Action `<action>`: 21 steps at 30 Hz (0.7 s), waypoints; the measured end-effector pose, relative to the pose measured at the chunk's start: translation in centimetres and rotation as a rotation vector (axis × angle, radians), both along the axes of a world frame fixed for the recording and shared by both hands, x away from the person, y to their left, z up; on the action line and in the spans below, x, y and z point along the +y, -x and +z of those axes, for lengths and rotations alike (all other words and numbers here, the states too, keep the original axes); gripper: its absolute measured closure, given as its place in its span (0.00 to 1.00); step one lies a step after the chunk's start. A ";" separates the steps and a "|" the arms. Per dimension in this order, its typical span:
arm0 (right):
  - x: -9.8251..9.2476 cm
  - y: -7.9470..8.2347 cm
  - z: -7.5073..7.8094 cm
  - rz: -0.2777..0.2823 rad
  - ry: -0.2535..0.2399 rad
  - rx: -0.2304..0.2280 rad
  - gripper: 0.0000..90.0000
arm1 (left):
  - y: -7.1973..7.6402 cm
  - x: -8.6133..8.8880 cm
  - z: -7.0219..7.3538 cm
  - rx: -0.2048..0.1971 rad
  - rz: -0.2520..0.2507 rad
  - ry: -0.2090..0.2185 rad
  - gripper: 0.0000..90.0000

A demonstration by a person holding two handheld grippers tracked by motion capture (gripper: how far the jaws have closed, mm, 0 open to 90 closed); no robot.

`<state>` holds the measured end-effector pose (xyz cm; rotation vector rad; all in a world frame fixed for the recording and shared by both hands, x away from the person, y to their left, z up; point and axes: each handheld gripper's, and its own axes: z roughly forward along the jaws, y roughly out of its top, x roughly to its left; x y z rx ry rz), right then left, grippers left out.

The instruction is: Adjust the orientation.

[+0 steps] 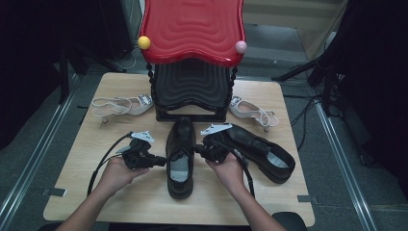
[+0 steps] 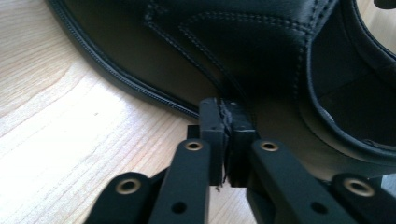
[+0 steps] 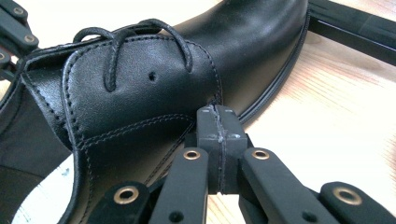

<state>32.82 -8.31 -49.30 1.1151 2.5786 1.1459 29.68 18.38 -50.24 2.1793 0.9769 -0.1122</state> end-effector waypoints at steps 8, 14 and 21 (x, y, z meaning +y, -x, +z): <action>-1.4 0.0 0.9 0.035 -0.036 -0.025 0.89 | -0.3 1.0 0.7 -0.010 0.017 0.018 0.64; -3.1 1.2 1.4 0.119 -0.044 -0.039 0.70 | -0.5 1.5 1.7 -0.026 0.029 0.006 0.48; -4.6 1.8 2.2 0.128 -0.036 -0.025 0.67 | -0.7 1.8 2.0 -0.036 0.030 0.010 0.45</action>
